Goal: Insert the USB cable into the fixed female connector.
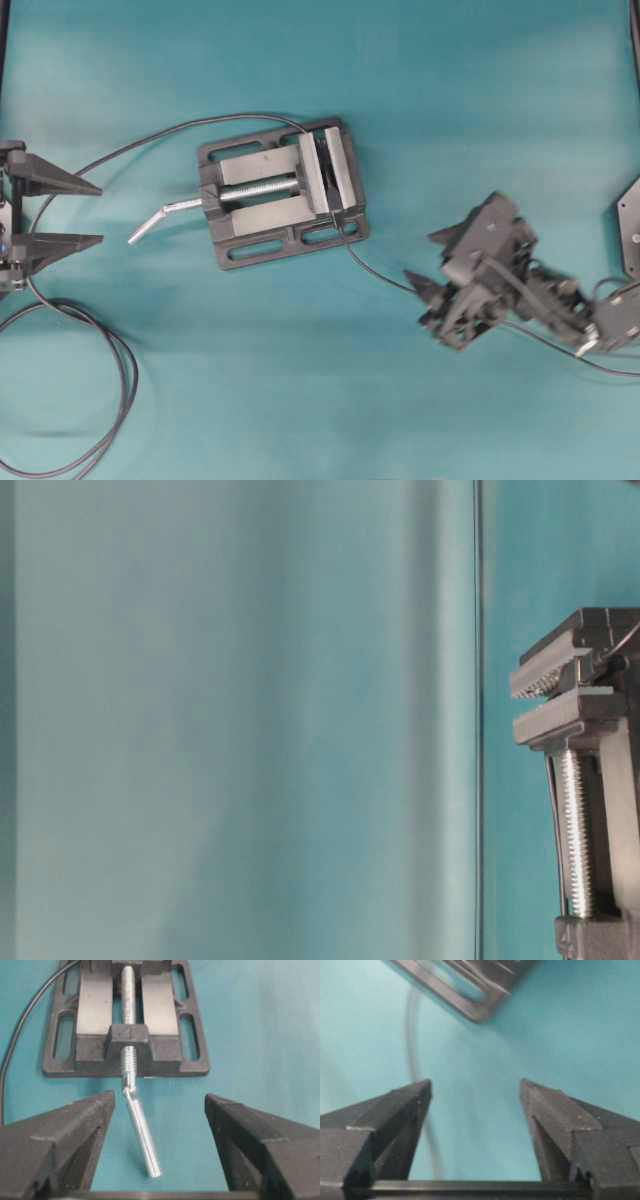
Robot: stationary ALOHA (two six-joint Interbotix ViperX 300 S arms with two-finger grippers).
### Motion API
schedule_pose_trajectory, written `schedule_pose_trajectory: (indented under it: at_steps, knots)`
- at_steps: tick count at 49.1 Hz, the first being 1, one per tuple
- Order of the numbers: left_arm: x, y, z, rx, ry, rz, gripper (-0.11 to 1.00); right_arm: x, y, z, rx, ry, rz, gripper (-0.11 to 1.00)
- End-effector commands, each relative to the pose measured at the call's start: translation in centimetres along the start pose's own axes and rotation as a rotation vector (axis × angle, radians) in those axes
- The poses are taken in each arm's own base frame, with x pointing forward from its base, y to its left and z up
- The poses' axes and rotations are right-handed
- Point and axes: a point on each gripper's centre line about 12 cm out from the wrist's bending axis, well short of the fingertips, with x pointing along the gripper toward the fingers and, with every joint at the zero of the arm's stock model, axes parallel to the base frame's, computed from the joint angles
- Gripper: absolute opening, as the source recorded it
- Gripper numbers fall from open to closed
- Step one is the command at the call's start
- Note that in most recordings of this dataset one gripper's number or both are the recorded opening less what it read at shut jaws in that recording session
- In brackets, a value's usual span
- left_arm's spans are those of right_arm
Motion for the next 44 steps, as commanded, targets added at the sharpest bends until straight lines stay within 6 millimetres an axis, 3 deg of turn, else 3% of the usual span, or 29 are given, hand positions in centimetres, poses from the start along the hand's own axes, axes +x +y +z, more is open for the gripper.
schedule_pose_trajectory:
  at_steps: [1, 16, 29, 38, 44]
  knots:
    - [0.0, 0.0, 0.5, -0.005, -0.021, -0.001, 0.89, -1.4, -1.5, 0.9, 0.001, -0.039, 0.055, 0.74]
    - [0.0, 0.0, 0.5, -0.005, -0.021, -0.001, 0.89, -4.2, -7.6, 1.5, 0.004, -0.127, 0.205, 0.74]
    - [0.0, 0.0, 0.5, -0.005, -0.020, -0.001, 0.88, -6.2, -12.0, 0.2, 0.008, -0.240, 0.297, 0.73]
    - [0.0, 0.0, 0.4, -0.006, -0.018, -0.001, 0.88, -7.3, -13.5, -0.5, -0.030, -0.342, 0.371, 0.73]
    - [0.0, 0.0, 0.4, -0.006, -0.018, -0.001, 0.89, -7.7, -13.1, -0.7, -0.113, -0.371, 0.425, 0.73]
